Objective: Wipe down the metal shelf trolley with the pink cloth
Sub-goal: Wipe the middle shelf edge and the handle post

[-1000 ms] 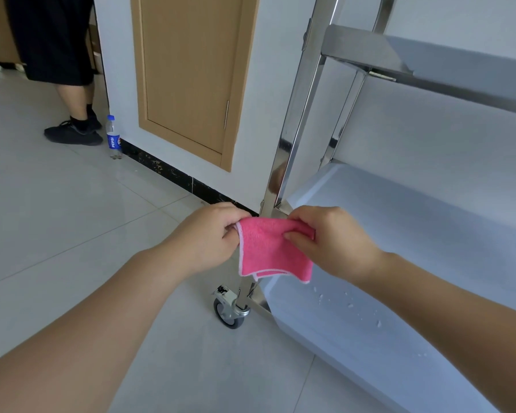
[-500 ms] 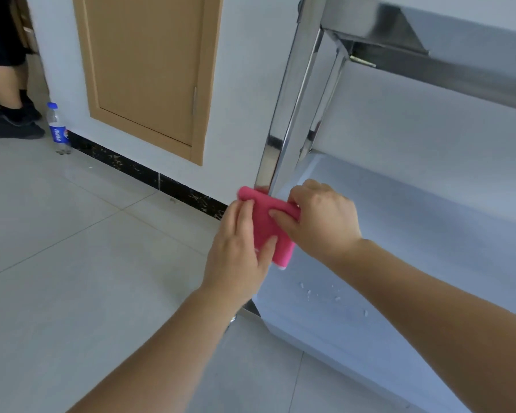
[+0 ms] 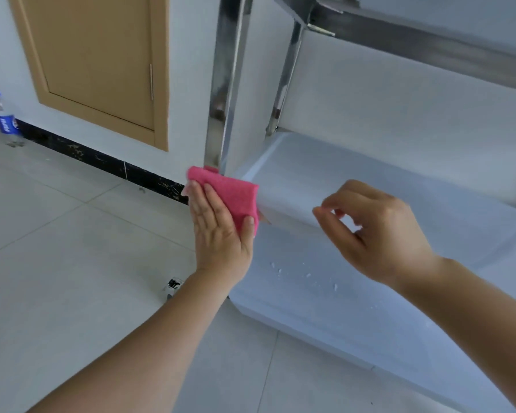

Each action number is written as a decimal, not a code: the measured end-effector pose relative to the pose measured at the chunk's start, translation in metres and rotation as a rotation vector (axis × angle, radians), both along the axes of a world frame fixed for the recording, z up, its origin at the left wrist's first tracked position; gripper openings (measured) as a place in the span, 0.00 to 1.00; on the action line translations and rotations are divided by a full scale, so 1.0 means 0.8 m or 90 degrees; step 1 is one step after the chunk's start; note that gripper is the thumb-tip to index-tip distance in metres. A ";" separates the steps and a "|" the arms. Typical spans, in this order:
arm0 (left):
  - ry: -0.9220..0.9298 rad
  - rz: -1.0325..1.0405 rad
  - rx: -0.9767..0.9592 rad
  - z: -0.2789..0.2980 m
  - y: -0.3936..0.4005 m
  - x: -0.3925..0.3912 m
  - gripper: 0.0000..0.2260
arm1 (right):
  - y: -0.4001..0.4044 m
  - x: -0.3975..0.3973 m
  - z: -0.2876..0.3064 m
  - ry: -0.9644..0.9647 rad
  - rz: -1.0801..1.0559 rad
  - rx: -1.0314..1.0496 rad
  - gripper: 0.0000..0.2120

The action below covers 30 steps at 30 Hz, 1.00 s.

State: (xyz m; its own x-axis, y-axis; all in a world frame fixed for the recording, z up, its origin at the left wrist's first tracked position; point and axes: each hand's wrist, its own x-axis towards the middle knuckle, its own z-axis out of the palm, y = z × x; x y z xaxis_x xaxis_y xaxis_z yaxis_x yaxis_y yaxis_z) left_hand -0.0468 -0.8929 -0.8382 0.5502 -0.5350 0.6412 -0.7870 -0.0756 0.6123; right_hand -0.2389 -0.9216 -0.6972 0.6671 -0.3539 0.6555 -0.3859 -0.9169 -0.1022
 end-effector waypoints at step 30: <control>-0.617 -0.101 -0.080 0.009 -0.062 -0.258 0.32 | -0.005 -0.317 -0.041 0.123 -0.125 -0.017 0.18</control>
State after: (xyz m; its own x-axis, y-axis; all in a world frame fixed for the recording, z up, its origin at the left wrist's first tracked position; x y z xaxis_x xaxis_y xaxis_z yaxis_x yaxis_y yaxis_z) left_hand -0.2529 -0.9425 -0.8313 -0.3151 -0.4548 0.8330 -0.9472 0.0958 -0.3060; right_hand -0.4929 -0.9258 -0.7299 0.7011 -0.4731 0.5335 -0.5668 -0.8237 0.0145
